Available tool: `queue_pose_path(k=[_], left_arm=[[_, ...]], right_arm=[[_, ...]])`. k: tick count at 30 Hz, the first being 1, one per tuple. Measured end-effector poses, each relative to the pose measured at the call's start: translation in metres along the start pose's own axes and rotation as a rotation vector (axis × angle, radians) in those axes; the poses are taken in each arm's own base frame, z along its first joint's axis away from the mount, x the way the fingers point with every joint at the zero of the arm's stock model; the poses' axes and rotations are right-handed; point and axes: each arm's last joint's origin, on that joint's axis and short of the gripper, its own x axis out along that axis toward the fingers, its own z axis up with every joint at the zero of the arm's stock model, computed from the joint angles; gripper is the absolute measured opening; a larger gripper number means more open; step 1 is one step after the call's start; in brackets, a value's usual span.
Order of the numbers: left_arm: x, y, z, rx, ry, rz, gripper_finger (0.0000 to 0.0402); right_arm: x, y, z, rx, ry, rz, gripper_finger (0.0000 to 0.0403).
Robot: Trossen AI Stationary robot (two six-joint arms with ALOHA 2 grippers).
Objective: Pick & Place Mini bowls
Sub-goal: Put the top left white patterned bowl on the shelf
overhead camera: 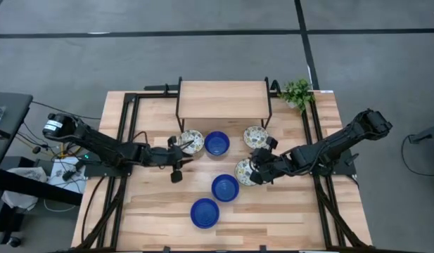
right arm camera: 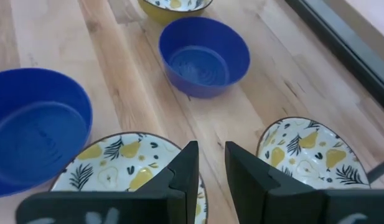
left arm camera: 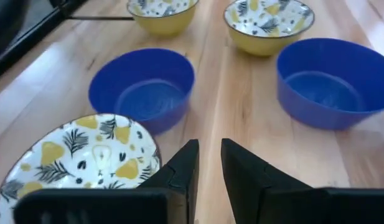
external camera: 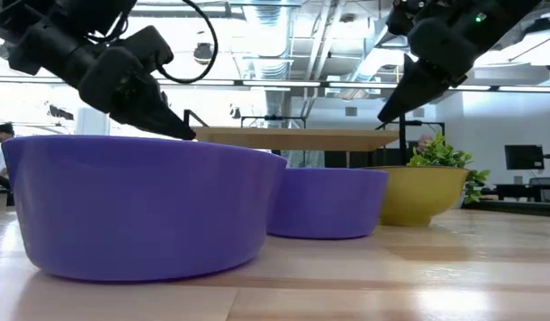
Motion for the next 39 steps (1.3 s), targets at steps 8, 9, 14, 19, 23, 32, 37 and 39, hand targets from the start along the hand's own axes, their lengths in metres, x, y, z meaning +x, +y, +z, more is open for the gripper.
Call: queue_pose_path(k=[8, 9, 14, 19, 23, 32, 37, 39], left_arm=[[-0.002, -0.006, 0.008, 0.217, 0.011, 0.041, 0.0089], [-0.002, -0.006, 0.006, 0.227, 0.031, 0.059, 0.0095], [-0.002, -0.004, 0.001, 0.254, 0.090, 0.088, 0.0119], [-0.002, -0.003, 0.000, 0.256, 0.097, 0.102, 0.0131], [0.001, -0.003, -0.006, 0.273, 0.143, 0.106, 0.0132], [0.015, -0.006, -0.023, 0.387, 0.249, 0.187, 0.0132], [0.018, -0.006, -0.024, 0.412, 0.260, 0.204, 0.0132], [0.018, -0.005, -0.024, 0.412, 0.259, 0.214, 0.0132]], right_arm=[[-0.001, 0.001, -0.001, -0.004, -0.002, 0.006, 0.0069], [-0.001, 0.001, 0.000, -0.004, -0.002, 0.006, 0.0069], [-0.001, 0.001, 0.000, -0.010, -0.004, 0.002, 0.0069], [0.001, -0.001, 0.003, -0.015, -0.020, 0.001, 0.0069], [0.004, -0.003, 0.007, -0.012, -0.033, -0.005, 0.0069], [0.006, -0.005, 0.009, -0.016, -0.041, -0.009, 0.0069], [0.006, -0.005, 0.009, -0.017, -0.045, -0.007, 0.0069], [0.006, -0.005, 0.009, -0.017, -0.045, -0.007, 0.0069]])
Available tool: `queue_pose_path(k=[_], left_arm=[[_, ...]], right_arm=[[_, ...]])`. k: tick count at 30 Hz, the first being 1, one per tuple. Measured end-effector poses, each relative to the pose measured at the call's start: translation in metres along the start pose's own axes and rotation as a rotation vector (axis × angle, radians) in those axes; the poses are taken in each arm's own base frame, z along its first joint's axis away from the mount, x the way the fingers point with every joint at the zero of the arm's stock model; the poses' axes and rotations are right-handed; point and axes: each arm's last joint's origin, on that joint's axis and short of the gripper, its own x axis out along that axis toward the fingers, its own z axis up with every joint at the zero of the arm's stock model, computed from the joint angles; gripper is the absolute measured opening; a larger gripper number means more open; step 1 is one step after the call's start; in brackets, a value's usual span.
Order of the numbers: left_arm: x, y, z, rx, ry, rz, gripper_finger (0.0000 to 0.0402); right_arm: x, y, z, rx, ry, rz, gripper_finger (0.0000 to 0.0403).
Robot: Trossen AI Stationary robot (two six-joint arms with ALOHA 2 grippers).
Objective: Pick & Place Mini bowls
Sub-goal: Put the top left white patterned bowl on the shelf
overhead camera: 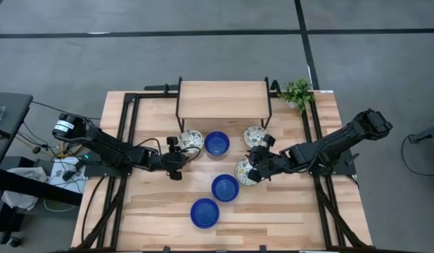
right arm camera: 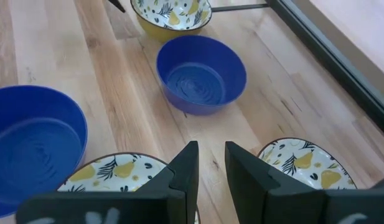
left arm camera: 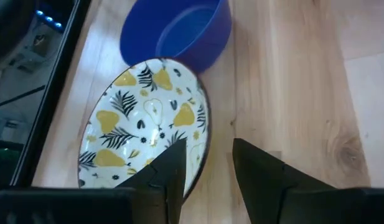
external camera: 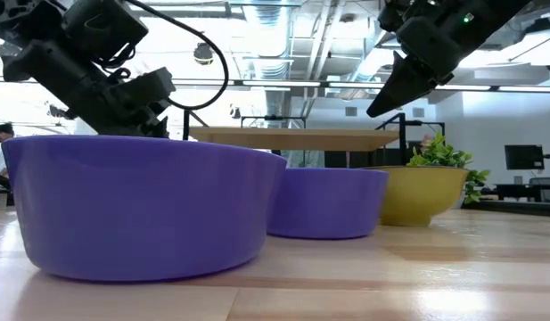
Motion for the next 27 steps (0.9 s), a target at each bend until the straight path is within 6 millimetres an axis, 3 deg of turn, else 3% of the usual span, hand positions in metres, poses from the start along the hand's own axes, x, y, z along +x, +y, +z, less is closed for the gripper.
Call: queue_pose_path(k=[27], left_arm=[[0.0064, 0.0079, -0.0065, -0.075, 0.024, 0.010, 0.0131]], right_arm=[[0.0000, 0.0001, 0.0001, 0.002, -0.001, 0.002, 0.0069]])
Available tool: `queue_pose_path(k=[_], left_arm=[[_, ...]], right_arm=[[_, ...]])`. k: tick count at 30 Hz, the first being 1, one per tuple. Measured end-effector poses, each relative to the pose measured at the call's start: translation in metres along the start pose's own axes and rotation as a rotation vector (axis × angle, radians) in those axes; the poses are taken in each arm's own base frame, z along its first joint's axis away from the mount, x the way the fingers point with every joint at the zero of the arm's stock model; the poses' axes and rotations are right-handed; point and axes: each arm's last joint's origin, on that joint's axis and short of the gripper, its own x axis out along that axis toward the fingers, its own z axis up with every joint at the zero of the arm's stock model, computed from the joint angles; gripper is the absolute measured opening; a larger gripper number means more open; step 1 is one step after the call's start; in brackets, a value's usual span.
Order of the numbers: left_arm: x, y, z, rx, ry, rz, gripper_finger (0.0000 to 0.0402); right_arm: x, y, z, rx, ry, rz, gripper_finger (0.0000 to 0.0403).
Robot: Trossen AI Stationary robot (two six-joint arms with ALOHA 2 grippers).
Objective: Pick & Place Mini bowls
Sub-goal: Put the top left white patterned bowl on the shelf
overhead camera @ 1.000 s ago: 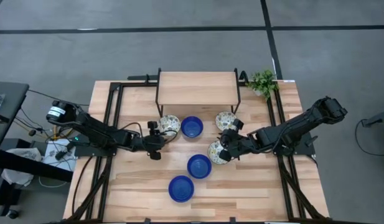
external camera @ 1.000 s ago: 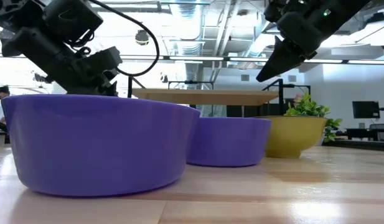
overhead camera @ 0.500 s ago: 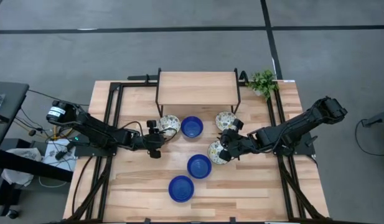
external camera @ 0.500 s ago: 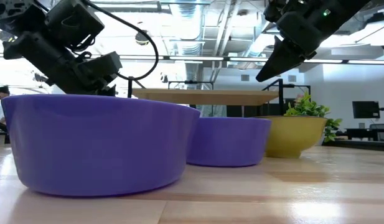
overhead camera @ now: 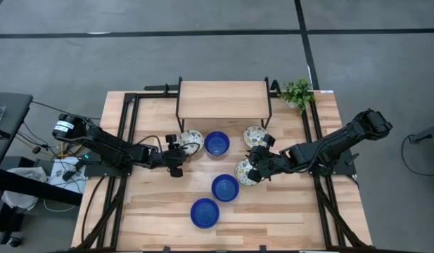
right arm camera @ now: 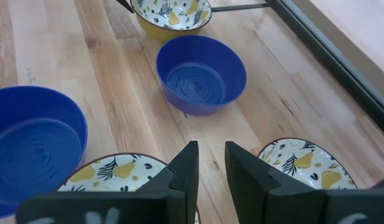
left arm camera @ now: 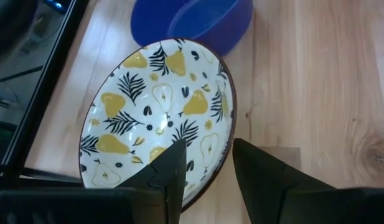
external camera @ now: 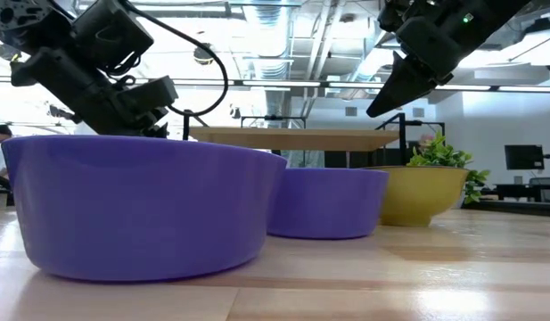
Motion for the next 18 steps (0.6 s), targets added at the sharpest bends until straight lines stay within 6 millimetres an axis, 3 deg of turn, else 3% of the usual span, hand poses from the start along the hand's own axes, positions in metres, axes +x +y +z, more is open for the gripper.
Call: queue_pose_path(k=[18], left_arm=[[0.0022, -0.0008, -0.0088, -0.003, 0.019, -0.081, 0.0131]], right_arm=[[0.0000, 0.0002, 0.0006, 0.005, -0.005, 0.002, 0.0069]])
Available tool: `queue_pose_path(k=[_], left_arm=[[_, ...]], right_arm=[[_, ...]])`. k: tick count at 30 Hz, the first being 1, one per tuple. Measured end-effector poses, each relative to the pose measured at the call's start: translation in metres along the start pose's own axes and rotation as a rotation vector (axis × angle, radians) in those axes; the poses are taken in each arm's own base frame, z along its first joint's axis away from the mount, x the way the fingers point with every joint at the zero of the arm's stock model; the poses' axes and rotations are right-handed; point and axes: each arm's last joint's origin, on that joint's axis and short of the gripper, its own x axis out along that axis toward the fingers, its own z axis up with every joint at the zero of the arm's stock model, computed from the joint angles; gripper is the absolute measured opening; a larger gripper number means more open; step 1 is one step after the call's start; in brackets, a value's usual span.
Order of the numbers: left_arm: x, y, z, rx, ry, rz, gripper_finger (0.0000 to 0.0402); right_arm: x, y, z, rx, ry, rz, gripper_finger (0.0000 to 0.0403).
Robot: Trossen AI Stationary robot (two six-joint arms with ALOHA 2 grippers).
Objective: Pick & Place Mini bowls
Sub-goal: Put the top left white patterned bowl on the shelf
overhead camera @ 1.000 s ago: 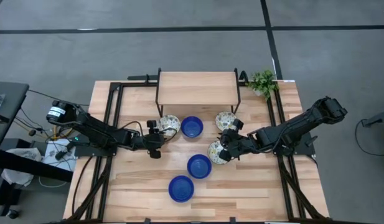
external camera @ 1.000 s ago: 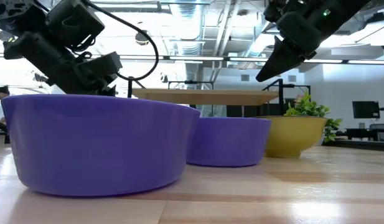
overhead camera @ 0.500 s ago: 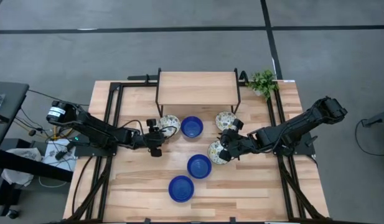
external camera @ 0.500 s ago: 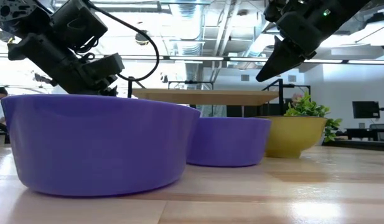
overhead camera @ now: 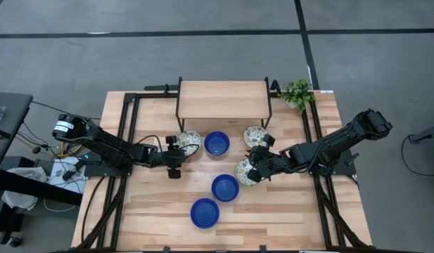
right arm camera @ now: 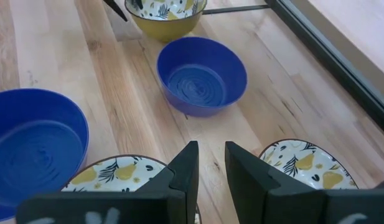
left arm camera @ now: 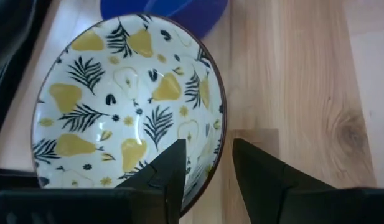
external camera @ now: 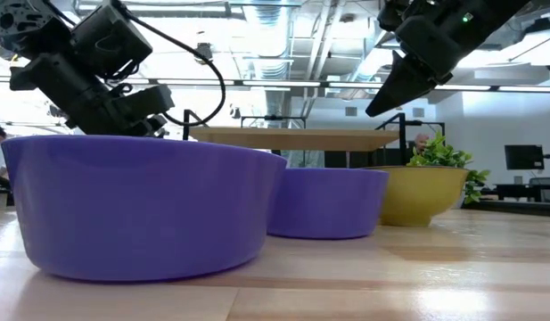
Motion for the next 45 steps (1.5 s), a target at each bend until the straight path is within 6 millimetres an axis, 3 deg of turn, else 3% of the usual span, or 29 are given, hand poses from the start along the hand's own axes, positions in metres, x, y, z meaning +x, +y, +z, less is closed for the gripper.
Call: queue_pose_path(k=[10, 21, 38, 45], left_arm=[[0.000, 0.001, 0.000, 0.002, 0.002, 0.026, 0.0120], [0.005, 0.013, 0.001, -0.136, 0.006, 0.046, 0.0013], [0.001, 0.002, 0.002, -0.116, -0.016, -0.015, 0.0012], [-0.008, -0.012, 0.016, -0.086, -0.061, -0.104, 0.0012]], right_arm=[[0.000, 0.000, 0.000, 0.002, -0.002, 0.001, 0.0069], [0.000, 0.000, 0.000, 0.002, -0.002, 0.001, 0.0069], [0.000, 0.000, 0.000, 0.002, -0.002, 0.001, 0.0069], [0.000, 0.000, 0.000, 0.002, -0.002, 0.001, 0.0069]])
